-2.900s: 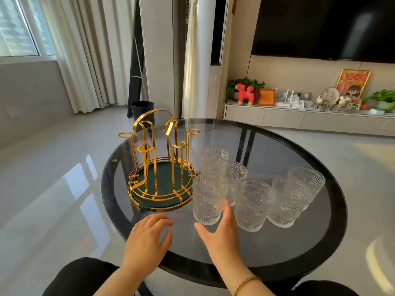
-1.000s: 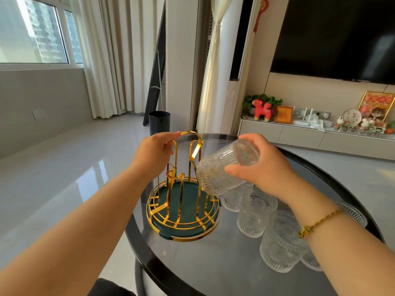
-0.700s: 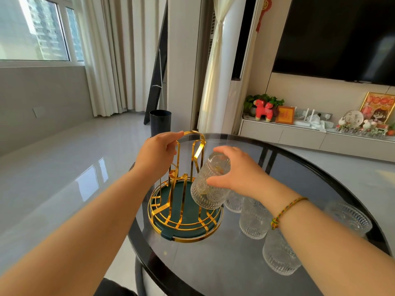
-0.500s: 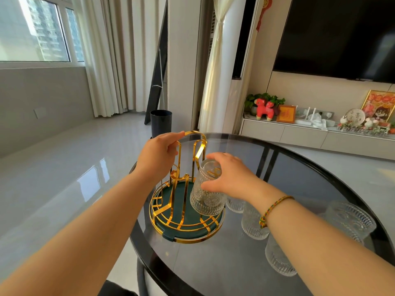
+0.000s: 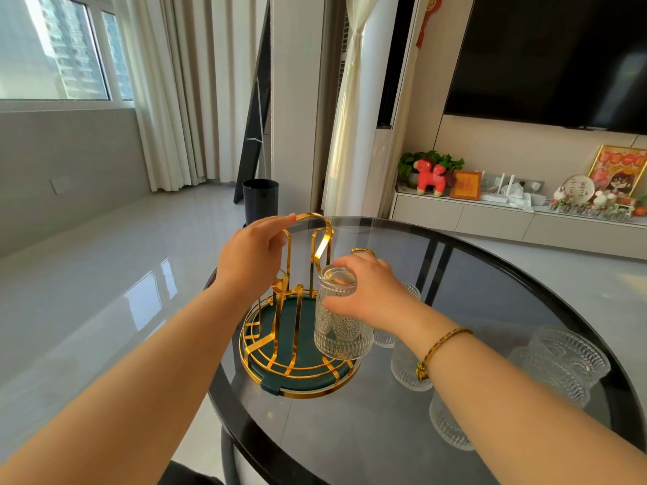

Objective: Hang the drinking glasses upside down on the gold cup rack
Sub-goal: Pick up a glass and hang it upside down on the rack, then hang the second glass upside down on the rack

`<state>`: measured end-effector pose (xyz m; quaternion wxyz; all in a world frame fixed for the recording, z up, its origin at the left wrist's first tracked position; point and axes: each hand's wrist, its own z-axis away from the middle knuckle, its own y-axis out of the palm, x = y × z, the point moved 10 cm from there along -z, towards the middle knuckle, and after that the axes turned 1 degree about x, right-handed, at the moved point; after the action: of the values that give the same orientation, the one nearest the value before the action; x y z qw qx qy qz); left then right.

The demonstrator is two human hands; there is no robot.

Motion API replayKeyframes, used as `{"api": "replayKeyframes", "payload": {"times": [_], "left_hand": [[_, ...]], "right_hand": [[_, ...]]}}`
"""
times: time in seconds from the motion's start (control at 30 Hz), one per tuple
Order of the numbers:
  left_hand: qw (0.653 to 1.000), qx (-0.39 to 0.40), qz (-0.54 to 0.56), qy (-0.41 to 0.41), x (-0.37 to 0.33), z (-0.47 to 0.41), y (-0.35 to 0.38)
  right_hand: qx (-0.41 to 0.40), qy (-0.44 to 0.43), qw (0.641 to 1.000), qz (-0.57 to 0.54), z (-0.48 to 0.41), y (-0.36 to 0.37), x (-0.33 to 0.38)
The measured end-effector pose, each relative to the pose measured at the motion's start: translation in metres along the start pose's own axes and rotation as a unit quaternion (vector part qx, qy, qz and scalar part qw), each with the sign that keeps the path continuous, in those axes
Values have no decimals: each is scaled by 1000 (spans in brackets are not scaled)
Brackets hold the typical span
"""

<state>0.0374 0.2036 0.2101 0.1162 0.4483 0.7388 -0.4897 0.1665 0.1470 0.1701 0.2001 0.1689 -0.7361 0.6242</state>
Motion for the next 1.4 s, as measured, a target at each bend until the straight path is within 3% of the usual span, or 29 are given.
{"api": "replayKeyframes", "payload": {"times": [0.23, 0.37, 0.53, 0.73, 0.87, 1.03, 1.13, 1.4], "left_hand": [[999, 1, -34, 5, -6, 4, 0], [999, -18, -34, 36, -10, 30, -4], [988, -53, -15, 143, -36, 93, 6], [970, 0, 23, 244, -69, 157, 55], [975, 95, -7, 199, -51, 180, 103], [966, 236, -87, 67, -6, 192, 151], [958, 257, -111, 62, -3, 194, 159], [955, 267, -121, 54, 3, 194, 162]], "right_hand": [[-27, -4, 1000, -12, 7, -3, 0], [-104, -32, 993, -50, 37, -19, -2], [-182, -52, 980, -56, 102, -21, -20], [-315, 36, 940, -129, 178, -21, -72], [-373, 129, 901, -182, 215, -7, -118], [-306, 219, 895, -238, 212, 23, -157], [-279, 236, 889, -276, 199, 36, -166], [-352, 283, 854, -260, 184, 34, -178]]}}
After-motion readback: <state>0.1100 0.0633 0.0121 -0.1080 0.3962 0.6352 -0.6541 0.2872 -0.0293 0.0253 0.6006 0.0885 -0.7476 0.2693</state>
